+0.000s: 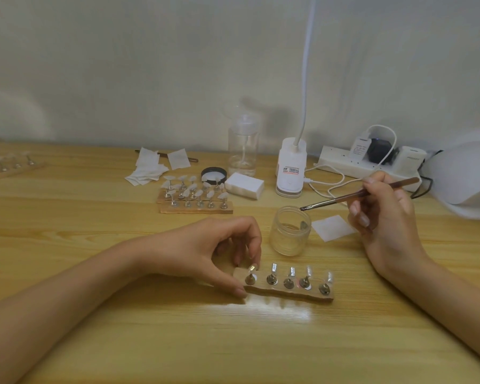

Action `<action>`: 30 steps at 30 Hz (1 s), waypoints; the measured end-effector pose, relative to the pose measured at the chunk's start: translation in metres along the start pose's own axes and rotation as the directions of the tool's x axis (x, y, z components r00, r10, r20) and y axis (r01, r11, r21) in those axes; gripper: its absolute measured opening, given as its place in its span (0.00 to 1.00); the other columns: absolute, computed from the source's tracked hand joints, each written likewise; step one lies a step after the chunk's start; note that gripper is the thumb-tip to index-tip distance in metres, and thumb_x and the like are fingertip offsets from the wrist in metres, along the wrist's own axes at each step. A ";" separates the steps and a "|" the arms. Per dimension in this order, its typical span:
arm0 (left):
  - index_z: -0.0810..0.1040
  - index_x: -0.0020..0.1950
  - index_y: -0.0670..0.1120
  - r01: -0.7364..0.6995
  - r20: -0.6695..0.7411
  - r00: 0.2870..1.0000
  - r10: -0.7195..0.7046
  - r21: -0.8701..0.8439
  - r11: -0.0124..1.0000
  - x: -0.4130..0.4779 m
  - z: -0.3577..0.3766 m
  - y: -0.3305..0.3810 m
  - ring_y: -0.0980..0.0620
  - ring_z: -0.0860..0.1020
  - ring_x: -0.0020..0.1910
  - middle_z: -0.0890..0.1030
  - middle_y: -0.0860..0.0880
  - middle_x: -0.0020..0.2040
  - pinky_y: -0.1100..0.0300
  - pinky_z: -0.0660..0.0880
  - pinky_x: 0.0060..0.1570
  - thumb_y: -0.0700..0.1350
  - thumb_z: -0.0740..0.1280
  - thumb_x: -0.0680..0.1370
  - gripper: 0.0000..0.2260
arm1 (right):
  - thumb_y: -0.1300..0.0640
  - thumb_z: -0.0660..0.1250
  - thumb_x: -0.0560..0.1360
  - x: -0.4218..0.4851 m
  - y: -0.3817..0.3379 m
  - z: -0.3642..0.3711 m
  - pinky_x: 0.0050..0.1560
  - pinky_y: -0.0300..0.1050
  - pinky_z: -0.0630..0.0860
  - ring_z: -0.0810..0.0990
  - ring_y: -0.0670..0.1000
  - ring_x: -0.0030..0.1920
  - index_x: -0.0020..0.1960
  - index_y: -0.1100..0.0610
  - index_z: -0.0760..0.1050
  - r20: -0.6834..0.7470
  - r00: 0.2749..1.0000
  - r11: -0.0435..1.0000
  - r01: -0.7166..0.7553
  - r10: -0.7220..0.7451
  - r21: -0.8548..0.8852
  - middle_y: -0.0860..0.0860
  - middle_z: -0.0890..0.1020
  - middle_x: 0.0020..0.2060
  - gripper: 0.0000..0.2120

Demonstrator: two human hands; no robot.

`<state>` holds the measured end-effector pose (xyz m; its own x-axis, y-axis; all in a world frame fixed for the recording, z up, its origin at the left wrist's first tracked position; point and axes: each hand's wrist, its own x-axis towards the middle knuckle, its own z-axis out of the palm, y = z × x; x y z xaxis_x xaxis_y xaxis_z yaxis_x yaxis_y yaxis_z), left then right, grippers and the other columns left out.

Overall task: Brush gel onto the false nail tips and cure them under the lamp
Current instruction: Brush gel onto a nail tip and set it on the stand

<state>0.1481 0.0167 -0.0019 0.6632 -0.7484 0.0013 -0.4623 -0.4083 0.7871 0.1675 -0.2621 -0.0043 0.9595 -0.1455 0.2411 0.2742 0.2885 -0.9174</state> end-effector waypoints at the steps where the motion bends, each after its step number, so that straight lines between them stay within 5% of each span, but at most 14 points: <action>1: 0.72 0.51 0.55 -0.009 -0.002 1.000 0.009 0.003 1.000 0.000 0.001 0.000 0.58 0.76 0.46 0.82 0.55 0.51 0.70 0.70 0.45 0.42 0.81 0.70 0.20 | 0.62 0.58 0.81 -0.001 0.000 0.000 0.25 0.34 0.63 0.66 0.44 0.23 0.36 0.53 0.66 -0.006 1.000 1.000 0.013 -0.013 -0.012 0.48 0.73 0.24 0.15; 6: 0.71 0.49 0.54 -0.049 -0.026 0.999 0.048 -0.072 0.996 0.001 0.003 0.000 0.57 0.77 0.44 0.83 0.54 0.50 0.65 0.72 0.42 0.47 0.81 0.67 0.20 | 0.62 0.59 0.81 -0.004 0.000 -0.001 0.24 0.33 0.65 0.69 0.43 0.24 0.38 0.53 0.67 -0.011 0.997 0.993 0.076 -0.077 -0.085 0.47 0.72 0.25 0.14; 9: 0.73 0.52 0.53 -0.095 -0.300 0.952 0.051 -0.136 0.986 0.007 0.003 0.001 0.56 0.80 0.47 0.83 0.54 0.53 0.61 0.76 0.42 0.53 0.75 0.70 0.16 | 0.62 0.59 0.82 -0.005 0.000 -0.002 0.23 0.33 0.65 0.70 0.43 0.24 0.38 0.53 0.68 -0.016 0.996 0.991 0.090 -0.092 -0.095 0.47 0.72 0.25 0.14; 12: 0.69 0.67 0.59 -0.066 -0.473 0.880 0.050 -0.017 0.998 0.020 0.006 0.004 0.58 0.79 0.59 0.80 0.59 0.61 0.61 0.79 0.46 0.59 0.77 0.67 0.31 | 0.62 0.59 0.82 -0.005 0.000 -0.001 0.24 0.33 0.65 0.69 0.43 0.24 0.38 0.53 0.68 -0.013 0.996 0.991 0.088 -0.090 -0.099 0.47 0.72 0.25 0.14; 14: 0.57 0.72 0.69 0.031 -0.437 0.899 -0.018 0.022 0.999 0.030 0.014 0.009 0.64 0.75 0.62 0.76 0.61 0.68 0.67 0.76 0.47 0.63 0.76 0.61 0.44 | 0.62 0.59 0.82 -0.005 0.000 0.000 0.24 0.34 0.65 0.69 0.44 0.25 0.38 0.53 0.67 0.002 0.997 0.991 0.081 -0.082 -0.104 0.47 0.71 0.25 0.14; 17: 0.51 0.72 0.73 0.104 -0.392 0.916 -0.084 0.030 0.994 0.039 0.024 0.007 0.68 0.74 0.57 0.77 0.64 0.65 0.75 0.69 0.46 0.63 0.76 0.59 0.48 | 0.61 0.59 0.82 -0.005 0.002 0.002 0.24 0.36 0.63 0.67 0.45 0.24 0.38 0.54 0.66 0.039 0.997 0.989 0.077 -0.072 -0.126 0.49 0.70 0.24 0.13; 24: 0.59 0.76 0.62 0.072 -0.470 0.880 -0.065 -0.002 0.997 0.041 0.029 -0.001 0.65 0.77 0.50 0.82 0.69 0.53 0.74 0.68 0.44 0.52 0.81 0.66 0.44 | 0.63 0.58 0.82 -0.005 0.002 0.004 0.23 0.37 0.61 0.64 0.45 0.23 0.38 0.55 0.65 0.078 0.992 0.986 0.112 -0.103 -0.126 0.49 0.69 0.23 0.14; 30: 0.64 0.73 0.60 0.077 -0.494 0.867 -0.070 -0.006 0.997 0.040 0.030 -0.003 0.63 0.77 0.50 0.84 0.65 0.54 0.73 0.68 0.41 0.48 0.81 0.67 0.40 | 0.61 0.60 0.78 -0.002 -0.001 -0.003 0.22 0.37 0.59 0.64 0.45 0.22 0.38 0.55 0.65 0.047 0.985 0.977 0.169 -0.165 -0.127 0.48 0.69 0.22 0.11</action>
<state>0.1585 -0.0274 -0.0224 0.8979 -0.3618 0.2509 -0.4064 -0.4618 0.7884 0.1654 -0.2648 -0.0045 0.9033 -0.1463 0.4034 0.4223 0.1368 -0.8961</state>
